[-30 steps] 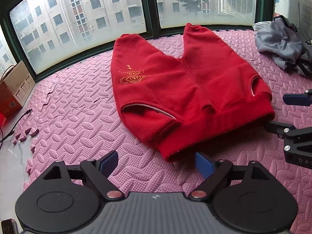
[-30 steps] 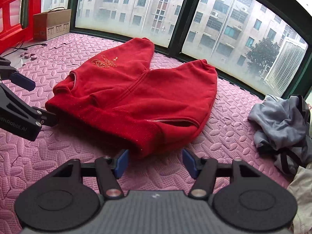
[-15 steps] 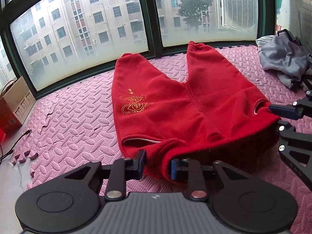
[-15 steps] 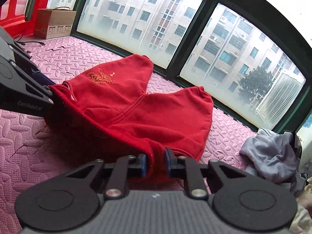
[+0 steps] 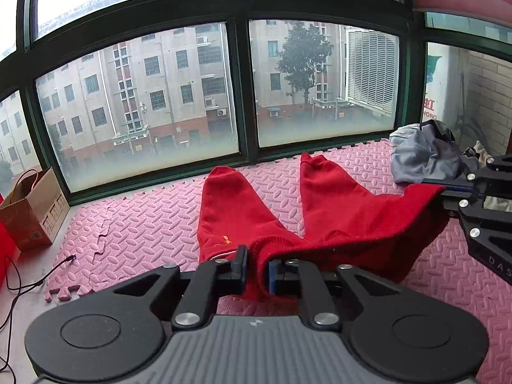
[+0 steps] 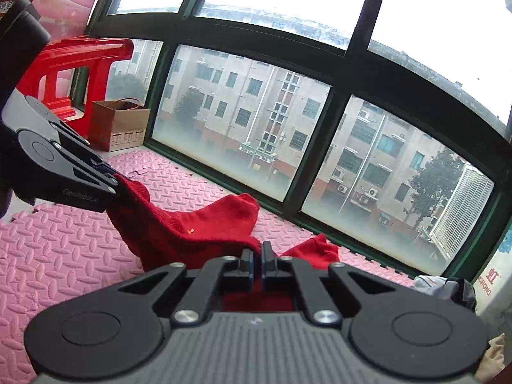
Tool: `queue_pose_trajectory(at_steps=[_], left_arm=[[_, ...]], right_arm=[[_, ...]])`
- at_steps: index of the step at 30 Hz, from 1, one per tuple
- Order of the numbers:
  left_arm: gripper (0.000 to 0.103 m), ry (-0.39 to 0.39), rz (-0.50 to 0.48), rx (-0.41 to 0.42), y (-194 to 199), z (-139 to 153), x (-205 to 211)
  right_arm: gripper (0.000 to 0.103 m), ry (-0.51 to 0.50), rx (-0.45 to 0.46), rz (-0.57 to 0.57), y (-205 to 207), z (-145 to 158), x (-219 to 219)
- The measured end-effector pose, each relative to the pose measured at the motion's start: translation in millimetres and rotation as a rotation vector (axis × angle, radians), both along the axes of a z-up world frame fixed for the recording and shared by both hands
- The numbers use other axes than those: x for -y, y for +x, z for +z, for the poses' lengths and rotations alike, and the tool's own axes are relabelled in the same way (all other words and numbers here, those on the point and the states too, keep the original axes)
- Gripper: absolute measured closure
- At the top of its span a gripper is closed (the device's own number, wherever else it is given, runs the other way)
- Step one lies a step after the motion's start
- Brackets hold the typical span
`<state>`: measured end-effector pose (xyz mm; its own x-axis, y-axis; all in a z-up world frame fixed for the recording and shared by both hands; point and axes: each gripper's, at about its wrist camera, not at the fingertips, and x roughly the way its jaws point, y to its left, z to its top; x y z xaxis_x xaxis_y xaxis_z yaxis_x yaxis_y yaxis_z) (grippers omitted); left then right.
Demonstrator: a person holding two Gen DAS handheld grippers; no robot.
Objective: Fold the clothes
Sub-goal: 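Lower the held sweatpants back onto the mat, spreading them flat, then open both tools to release the waistband and move right tool to cuffs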
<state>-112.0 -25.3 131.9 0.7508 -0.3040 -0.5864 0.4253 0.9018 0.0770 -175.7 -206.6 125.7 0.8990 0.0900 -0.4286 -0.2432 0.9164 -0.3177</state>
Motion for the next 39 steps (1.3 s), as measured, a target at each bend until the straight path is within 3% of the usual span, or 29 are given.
queue_pose_trajectory(at_steps=[10, 15, 17, 20, 23, 28, 34, 39], left_arm=[[0.090, 0.126, -0.128, -0.206, -94.1, -55.6, -26.4], [0.072, 0.122, -0.116, -0.304, -104.2, -63.2, -39.2], [0.054, 0.107, -0.120, -0.305, -107.6, -55.5, -44.3], [0.044, 0.100, -0.128, -0.281, -112.3, -40.1, -51.7], [0.035, 0.095, -0.127, -0.240, -114.0, -24.8, -56.4], [0.032, 0.060, -0.103, -0.196, -96.6, -18.1, -45.1], [0.032, 0.046, -0.060, -0.227, -57.4, -48.5, -16.8], [0.032, 0.033, -0.003, -0.319, -27.0, -78.3, -9.1]], right_arm=[[0.097, -0.006, -0.274, 0.191, -97.5, -33.9, -24.0], [0.090, 0.018, -0.350, 0.234, -108.5, -37.3, -20.5], [0.083, 0.035, -0.365, 0.247, -109.5, -32.3, -15.5], [0.069, 0.115, -0.380, 0.245, -104.6, -13.7, 2.9], [0.062, 0.119, -0.361, 0.210, -93.7, -6.4, 15.3], [0.061, 0.109, -0.352, 0.124, -51.7, -26.7, 26.7], [0.061, 0.136, -0.411, 0.023, 1.8, -73.0, 33.9], [0.059, 0.136, -0.457, -0.029, 13.8, -100.0, 41.7]])
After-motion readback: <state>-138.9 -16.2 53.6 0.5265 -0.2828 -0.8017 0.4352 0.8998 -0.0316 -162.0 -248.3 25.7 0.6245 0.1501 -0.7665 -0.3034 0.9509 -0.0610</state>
